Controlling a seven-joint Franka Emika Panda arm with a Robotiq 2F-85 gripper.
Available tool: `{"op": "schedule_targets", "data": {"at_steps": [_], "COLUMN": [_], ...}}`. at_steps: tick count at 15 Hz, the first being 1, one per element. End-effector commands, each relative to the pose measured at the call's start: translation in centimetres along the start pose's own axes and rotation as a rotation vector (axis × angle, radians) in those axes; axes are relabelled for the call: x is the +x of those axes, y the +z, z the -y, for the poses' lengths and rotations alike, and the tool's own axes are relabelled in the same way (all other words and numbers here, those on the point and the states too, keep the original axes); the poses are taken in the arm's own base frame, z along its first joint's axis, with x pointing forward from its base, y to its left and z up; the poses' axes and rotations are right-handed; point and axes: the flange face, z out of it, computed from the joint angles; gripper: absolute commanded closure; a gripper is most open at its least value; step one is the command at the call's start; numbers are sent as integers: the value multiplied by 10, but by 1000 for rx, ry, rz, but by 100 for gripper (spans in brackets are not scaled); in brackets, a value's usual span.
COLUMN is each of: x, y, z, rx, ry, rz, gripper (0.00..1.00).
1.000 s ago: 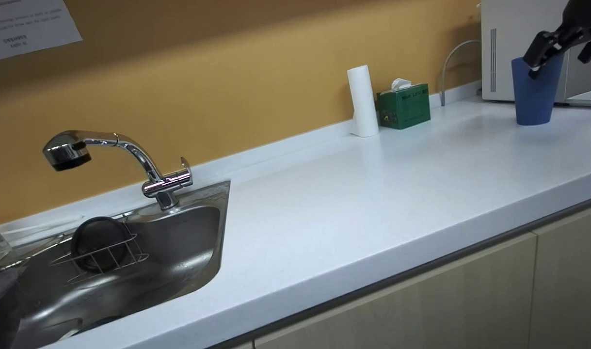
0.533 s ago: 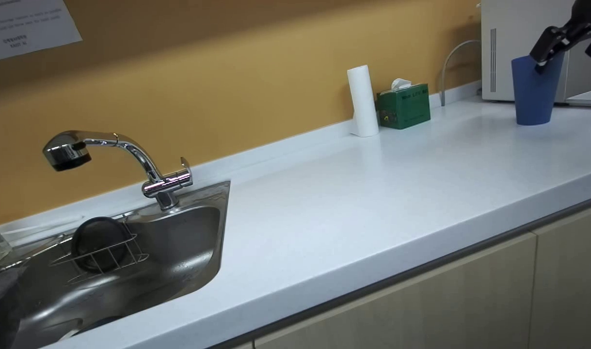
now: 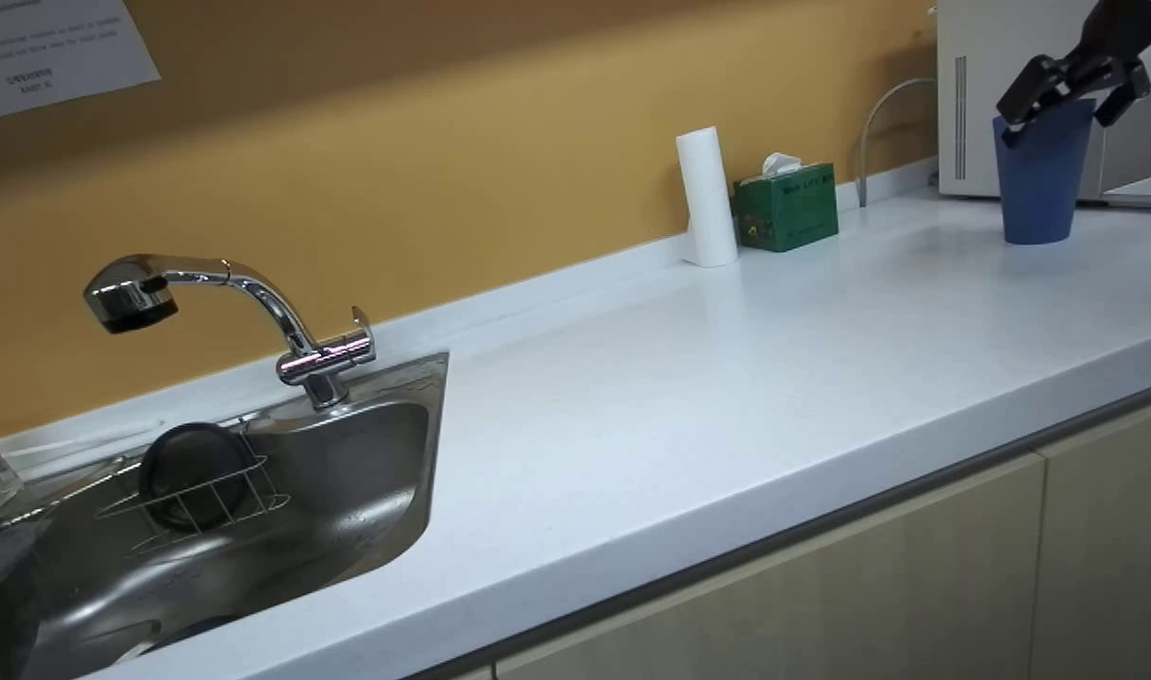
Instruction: Pick up the blue cup and put it on the platform of the coffee maker
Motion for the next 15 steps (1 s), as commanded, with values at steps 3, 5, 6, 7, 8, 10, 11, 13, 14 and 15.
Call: {"op": "schedule_targets", "data": {"at_steps": [3,5,6,7,8,10,11,13,14,15], "x": [5,2,0,-3,-6,-11,-14,-19,-22,-23], "y": [20,28,33,38,44,54,60,69,73,76], "z": [2,1,1,1,1,4,6,10,11,13], "rx": [-19,-40,-54,-63,-70,-78,-79,-78,-81,-82], "ry": [19,14,11,9,6,0,-3,-10,-13,-11], "rz": [-32,-41,-47,-51,-57,-72,-80,-100,-108,-121], "gripper": [0,0,0,0,0,0,0,25,25,31]}}
